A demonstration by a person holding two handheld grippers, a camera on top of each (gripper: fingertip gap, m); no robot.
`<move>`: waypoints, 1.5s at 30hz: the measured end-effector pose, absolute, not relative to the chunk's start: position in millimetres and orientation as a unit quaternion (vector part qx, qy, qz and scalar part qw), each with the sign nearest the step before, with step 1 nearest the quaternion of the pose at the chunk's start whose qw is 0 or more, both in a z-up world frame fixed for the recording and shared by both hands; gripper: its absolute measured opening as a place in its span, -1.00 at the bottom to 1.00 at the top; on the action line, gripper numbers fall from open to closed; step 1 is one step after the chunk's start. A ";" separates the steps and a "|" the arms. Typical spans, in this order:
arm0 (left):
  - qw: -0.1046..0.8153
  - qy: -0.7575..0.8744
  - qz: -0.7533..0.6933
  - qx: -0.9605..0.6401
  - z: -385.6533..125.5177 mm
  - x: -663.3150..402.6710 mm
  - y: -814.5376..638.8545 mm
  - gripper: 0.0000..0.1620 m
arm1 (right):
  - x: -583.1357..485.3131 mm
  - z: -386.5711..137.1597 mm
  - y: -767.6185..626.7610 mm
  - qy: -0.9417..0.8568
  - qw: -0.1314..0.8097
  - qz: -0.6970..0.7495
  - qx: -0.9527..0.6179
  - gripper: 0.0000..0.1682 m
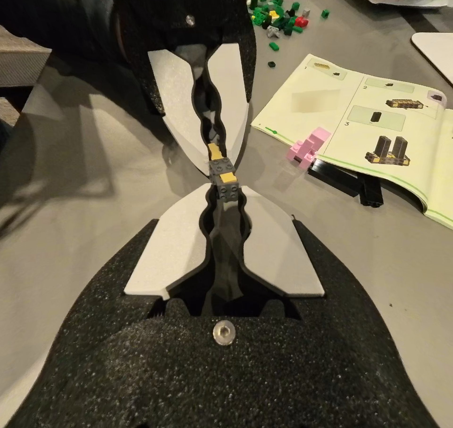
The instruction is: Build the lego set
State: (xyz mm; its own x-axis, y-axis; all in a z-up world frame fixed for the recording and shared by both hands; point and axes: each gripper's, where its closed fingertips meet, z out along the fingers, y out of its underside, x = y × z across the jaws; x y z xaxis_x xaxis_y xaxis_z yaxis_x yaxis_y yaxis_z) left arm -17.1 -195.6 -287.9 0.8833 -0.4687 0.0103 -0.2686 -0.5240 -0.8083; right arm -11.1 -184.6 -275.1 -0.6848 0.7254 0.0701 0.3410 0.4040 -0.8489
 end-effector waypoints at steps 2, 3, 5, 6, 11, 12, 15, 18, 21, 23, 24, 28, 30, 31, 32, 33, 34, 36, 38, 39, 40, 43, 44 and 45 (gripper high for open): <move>0.444 0.222 -0.121 -0.860 -285.6 -15.2 -196.4 -0.86 | -10.7 -272.3 -184.9 -0.805 0.224 0.443 -0.325 -0.76; 0.448 0.227 -0.125 -0.855 -283.5 -14.0 -196.9 -0.86 | -10.2 -269.9 -185.1 -0.801 0.225 0.451 -0.322 -0.73; 0.458 0.238 -0.133 -0.846 -278.6 -10.7 -198.1 -0.86 | -8.4 -264.5 -186.2 -0.794 0.223 0.470 -0.314 -0.68; 0.462 0.247 -0.135 -0.841 -276.4 -8.9 -198.9 -0.86 | -6.9 -262.4 -187.4 -0.791 0.217 0.480 -0.311 -0.67; 0.479 0.267 -0.140 -0.825 -268.8 -3.3 -200.5 -0.86 | 2.3 -255.3 -196.5 -0.783 0.174 0.520 -0.292 -0.81; 0.480 0.267 -0.144 -0.823 -268.1 -2.7 -201.0 -0.86 | 2.7 -254.4 -197.0 -0.782 0.172 0.524 -0.292 -0.81; 0.487 0.269 -0.156 -0.816 -265.0 -0.4 -201.5 -0.86 | 4.8 -251.0 -198.4 -0.775 0.163 0.536 -0.291 -0.81; 0.495 0.263 -0.168 -0.811 -261.0 1.2 -201.5 -0.86 | 5.8 -246.6 -198.3 -0.770 0.161 0.543 -0.295 -0.81; 0.497 0.257 -0.160 -0.813 -260.9 -0.8 -200.0 -0.86 | 3.7 -247.1 -196.4 -0.773 0.173 0.528 -0.305 -0.82; 0.497 0.253 -0.151 -0.816 -261.4 -3.5 -199.1 -0.86 | 1.4 -247.7 -195.4 -0.773 0.181 0.522 -0.312 -0.82; 0.497 0.251 -0.149 -0.817 -261.3 -4.3 -198.9 -0.86 | 0.6 -247.6 -195.1 -0.771 0.180 0.522 -0.316 -0.82; 0.497 0.264 -0.149 -0.813 -261.4 -3.2 -200.6 -0.85 | 0.8 -247.7 -196.0 -0.770 0.176 0.525 -0.317 -0.81; 0.495 0.280 -0.148 -0.809 -262.2 0.2 -202.7 -0.85 | 4.5 -248.6 -198.7 -0.776 0.171 0.526 -0.302 -0.81; 0.494 0.287 -0.146 -0.807 -262.6 1.7 -203.4 -0.86 | 6.5 -249.2 -200.2 -0.779 0.167 0.528 -0.296 -0.81; 0.494 0.294 -0.145 -0.806 -263.0 3.0 -204.2 -0.86 | 8.0 -249.8 -201.2 -0.780 0.160 0.529 -0.294 -0.81; 0.493 0.298 -0.145 -0.804 -263.3 4.0 -204.7 -0.86 | 9.2 -250.1 -202.0 -0.780 0.154 0.531 -0.293 -0.82; 0.494 0.301 -0.144 -0.803 -263.3 4.8 -205.0 -0.86 | 9.7 -250.1 -202.1 -0.781 0.154 0.531 -0.291 -0.82; 0.496 0.303 -0.145 -0.801 -262.6 5.7 -205.2 -0.86 | 10.6 -249.5 -202.5 -0.782 0.156 0.532 -0.286 -0.82; 0.499 0.302 -0.148 -0.799 -261.1 6.0 -205.3 -0.86 | 10.9 -247.8 -202.8 -0.781 0.164 0.534 -0.280 -0.82; 0.501 0.300 -0.148 -0.798 -260.2 5.6 -205.0 -0.86 | 10.4 -246.8 -202.8 -0.779 0.171 0.537 -0.275 -0.81; 0.504 0.298 -0.147 -0.798 -259.3 4.6 -204.5 -0.86 | 9.3 -245.8 -202.4 -0.775 0.179 0.541 -0.272 -0.81; 0.505 0.288 -0.153 -0.799 -258.5 2.6 -203.7 -0.86 | 7.3 -244.0 -202.0 -0.772 0.191 0.542 -0.270 -0.82; 0.506 0.285 -0.157 -0.799 -258.3 2.3 -203.7 -0.86 | 6.8 -243.6 -202.0 -0.771 0.192 0.543 -0.270 -0.82; 0.506 0.283 -0.160 -0.799 -258.1 2.2 -203.7 -0.86 | 6.8 -243.4 -202.1 -0.770 0.190 0.545 -0.272 -0.82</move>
